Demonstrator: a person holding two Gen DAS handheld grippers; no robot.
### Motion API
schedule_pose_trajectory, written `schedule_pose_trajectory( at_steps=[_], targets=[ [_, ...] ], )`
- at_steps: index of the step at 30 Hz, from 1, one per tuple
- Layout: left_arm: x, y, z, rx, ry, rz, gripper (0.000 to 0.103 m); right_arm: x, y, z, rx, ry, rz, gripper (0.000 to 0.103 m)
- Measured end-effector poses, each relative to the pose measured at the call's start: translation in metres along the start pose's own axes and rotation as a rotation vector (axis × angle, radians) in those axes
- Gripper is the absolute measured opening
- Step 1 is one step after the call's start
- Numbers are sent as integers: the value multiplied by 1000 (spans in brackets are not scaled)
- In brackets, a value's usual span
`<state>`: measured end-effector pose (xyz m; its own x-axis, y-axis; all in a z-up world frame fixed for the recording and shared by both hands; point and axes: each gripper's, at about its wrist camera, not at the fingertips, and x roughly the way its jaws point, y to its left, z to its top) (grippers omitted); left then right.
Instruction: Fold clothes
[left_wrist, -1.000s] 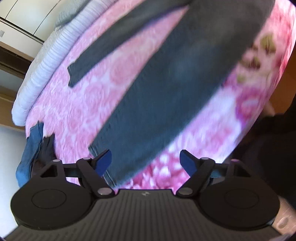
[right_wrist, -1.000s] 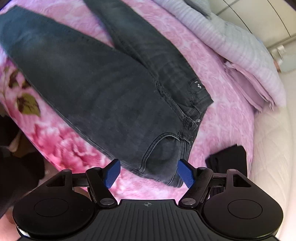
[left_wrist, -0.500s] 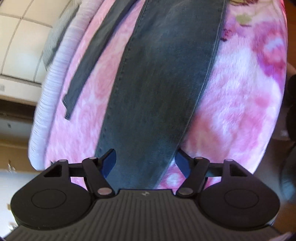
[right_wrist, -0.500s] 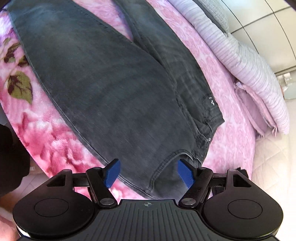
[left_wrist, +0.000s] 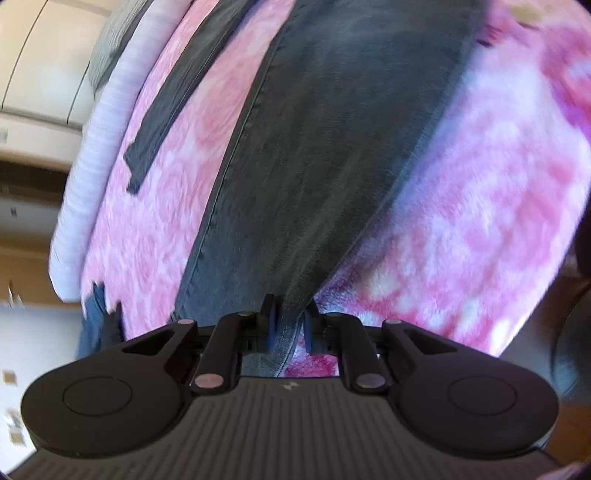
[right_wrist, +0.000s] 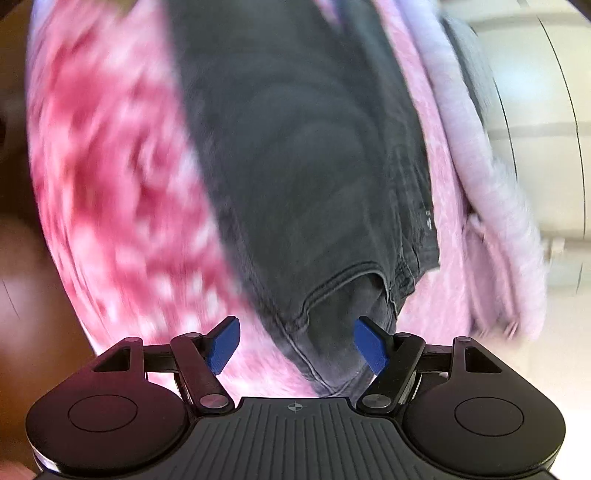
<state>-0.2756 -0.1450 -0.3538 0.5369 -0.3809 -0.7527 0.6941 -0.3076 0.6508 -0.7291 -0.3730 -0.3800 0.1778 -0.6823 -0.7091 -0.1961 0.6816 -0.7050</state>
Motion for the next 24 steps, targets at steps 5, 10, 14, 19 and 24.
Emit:
schedule_pose_trajectory(
  at_steps=[5,10,14,19,24],
  targets=[
    [-1,-7,6,12,35,22,11,38,1,-33,-79,-76,-85,71],
    [-1,-15,6,30,46,52,10,56,1,-57,-151,-227,-139,54],
    [-6,-8,9,26,51,70,9,59,-4,-64,-132,-233,-131,25],
    [-22,23,17,49,20,97,9,52,-41,-55,-49,-235,-50,10],
    [-63,73,26,19,-2,124,7,15,-81,-48,18,-243,-1,8]
  ],
)
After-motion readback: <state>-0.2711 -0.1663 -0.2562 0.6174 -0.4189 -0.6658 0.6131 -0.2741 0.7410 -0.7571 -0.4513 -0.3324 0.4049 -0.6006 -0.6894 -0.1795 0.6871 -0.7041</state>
